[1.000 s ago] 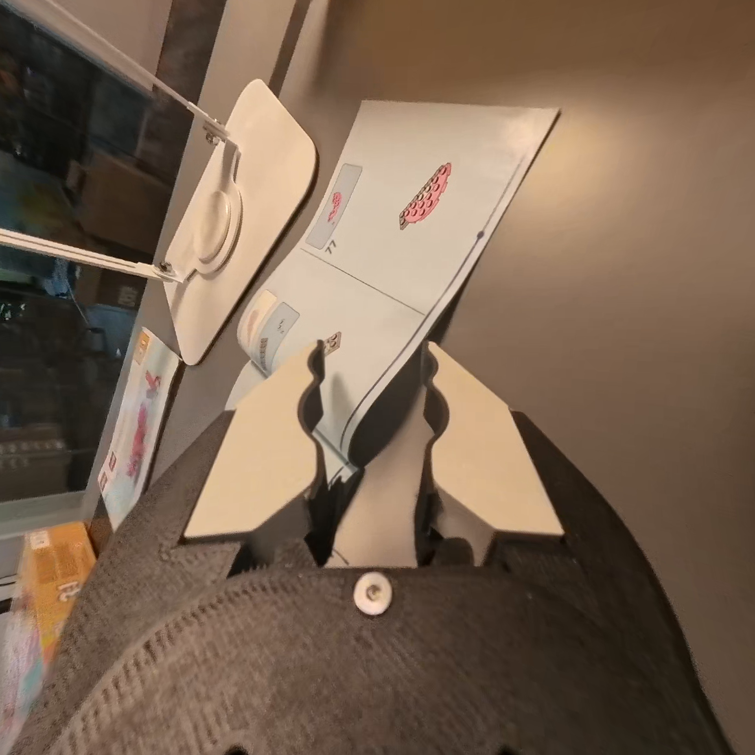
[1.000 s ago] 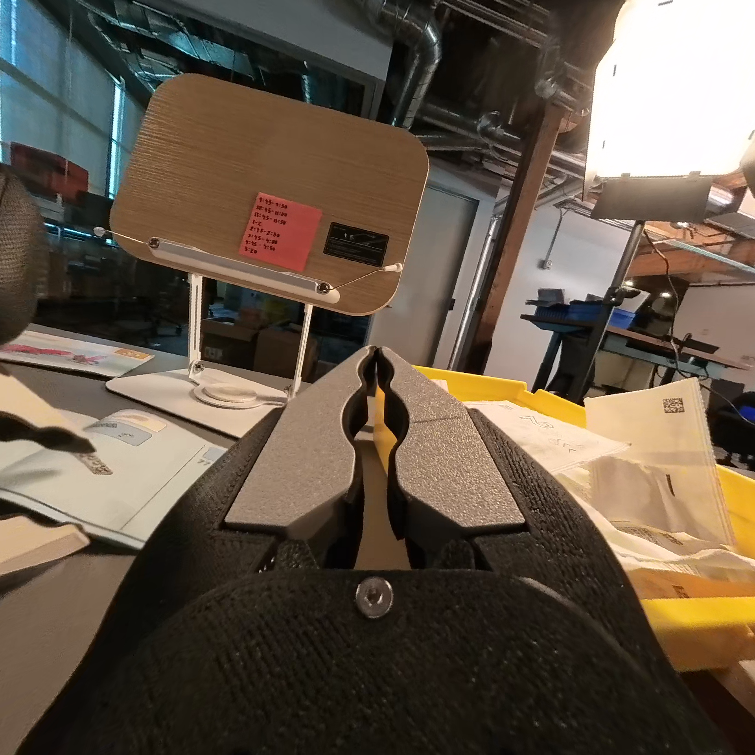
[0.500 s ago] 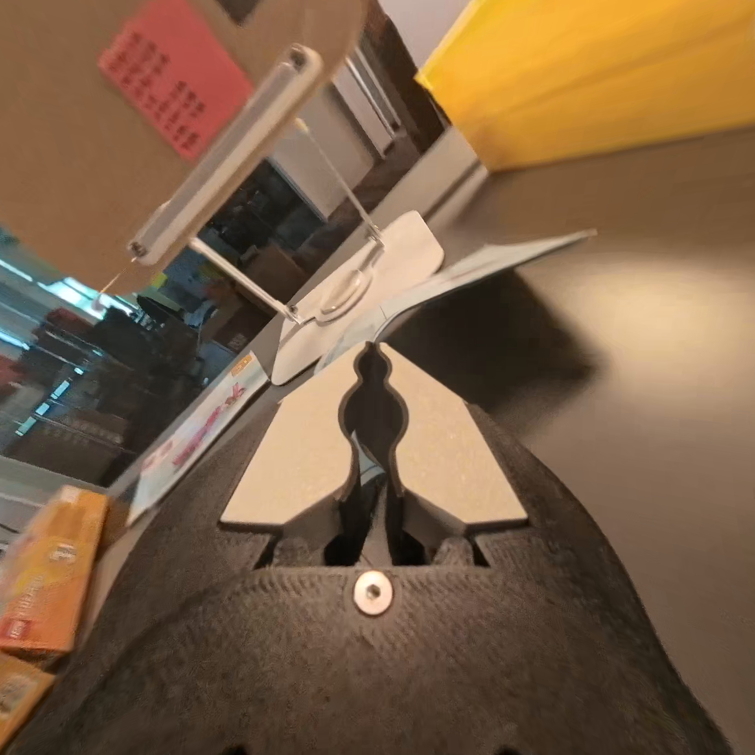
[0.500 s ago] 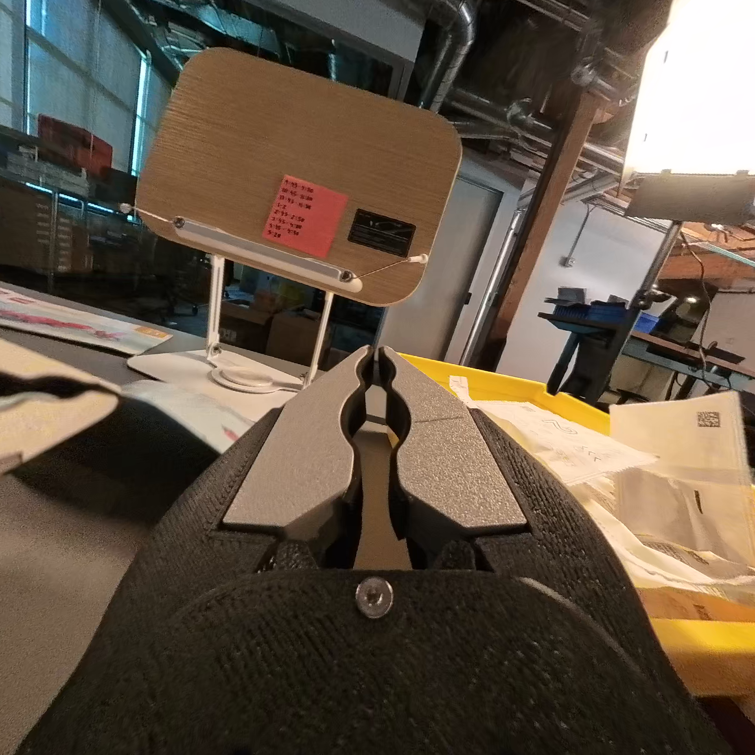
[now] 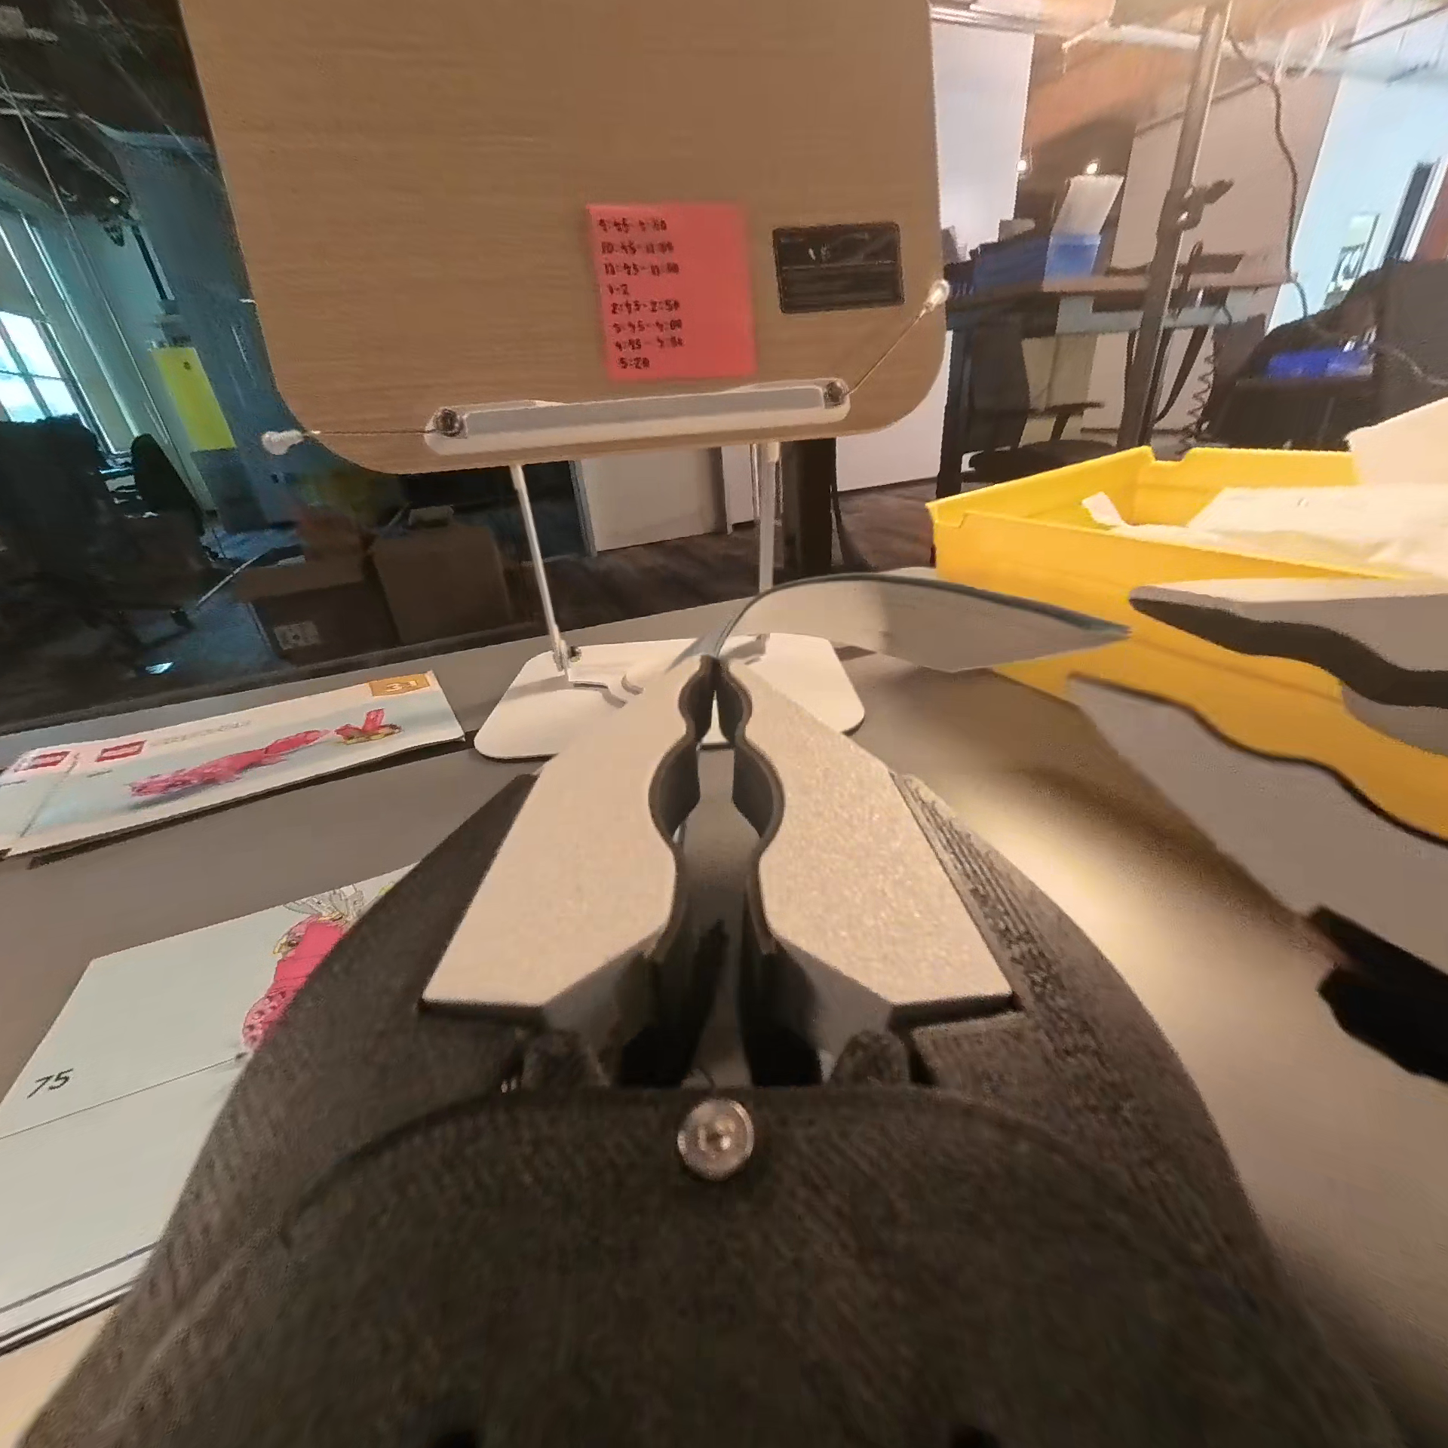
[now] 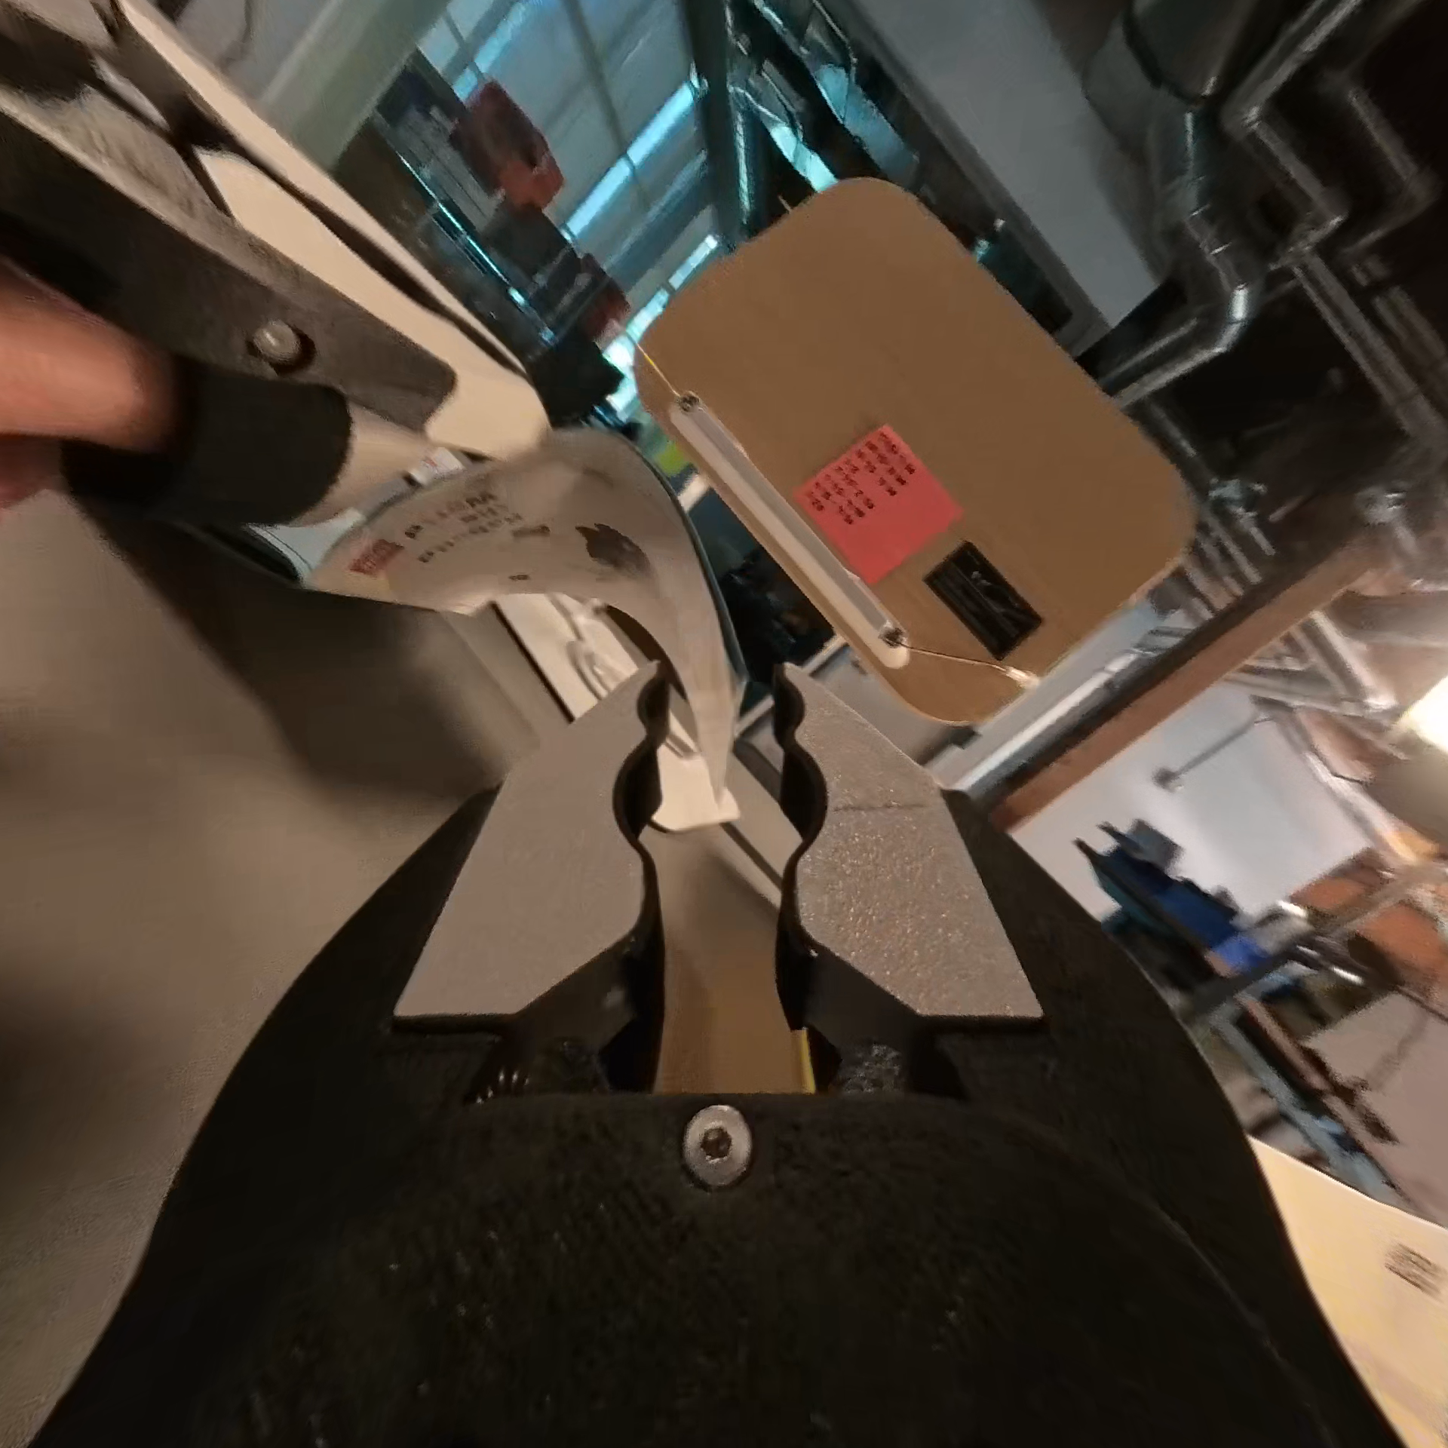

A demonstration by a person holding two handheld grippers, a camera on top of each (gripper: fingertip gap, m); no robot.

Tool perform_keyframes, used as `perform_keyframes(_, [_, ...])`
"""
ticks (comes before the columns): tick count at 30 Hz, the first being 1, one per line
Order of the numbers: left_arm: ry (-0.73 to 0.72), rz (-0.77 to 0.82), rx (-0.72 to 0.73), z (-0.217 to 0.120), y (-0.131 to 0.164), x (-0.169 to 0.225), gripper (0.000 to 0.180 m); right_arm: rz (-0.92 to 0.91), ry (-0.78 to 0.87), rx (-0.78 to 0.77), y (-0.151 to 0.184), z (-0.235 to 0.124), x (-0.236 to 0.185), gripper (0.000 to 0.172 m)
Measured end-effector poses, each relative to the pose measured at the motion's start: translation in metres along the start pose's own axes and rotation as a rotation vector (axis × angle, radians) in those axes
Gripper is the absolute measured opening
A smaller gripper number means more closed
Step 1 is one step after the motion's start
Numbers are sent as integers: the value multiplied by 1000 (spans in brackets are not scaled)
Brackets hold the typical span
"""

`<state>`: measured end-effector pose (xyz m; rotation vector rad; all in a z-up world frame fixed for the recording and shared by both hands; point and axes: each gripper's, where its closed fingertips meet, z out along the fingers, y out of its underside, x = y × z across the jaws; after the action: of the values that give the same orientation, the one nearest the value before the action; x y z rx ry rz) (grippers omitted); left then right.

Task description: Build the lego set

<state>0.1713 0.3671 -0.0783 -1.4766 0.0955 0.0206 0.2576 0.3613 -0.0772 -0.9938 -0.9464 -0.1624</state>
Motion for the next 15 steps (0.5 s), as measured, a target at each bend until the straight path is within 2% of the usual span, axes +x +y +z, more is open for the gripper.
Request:
perform_keyframes(3, [15,-16,-9,1,2,2,0,-44,80,-46,6,0,11,8])
perform_keyframes(9, [21,-19,-11,1,2,3,0,-61,63,-45,5,1,7,8])
perform_keyframes(15, [35,-32,-9,1,2,4,0,-75,80,-64,8,1,9,0])
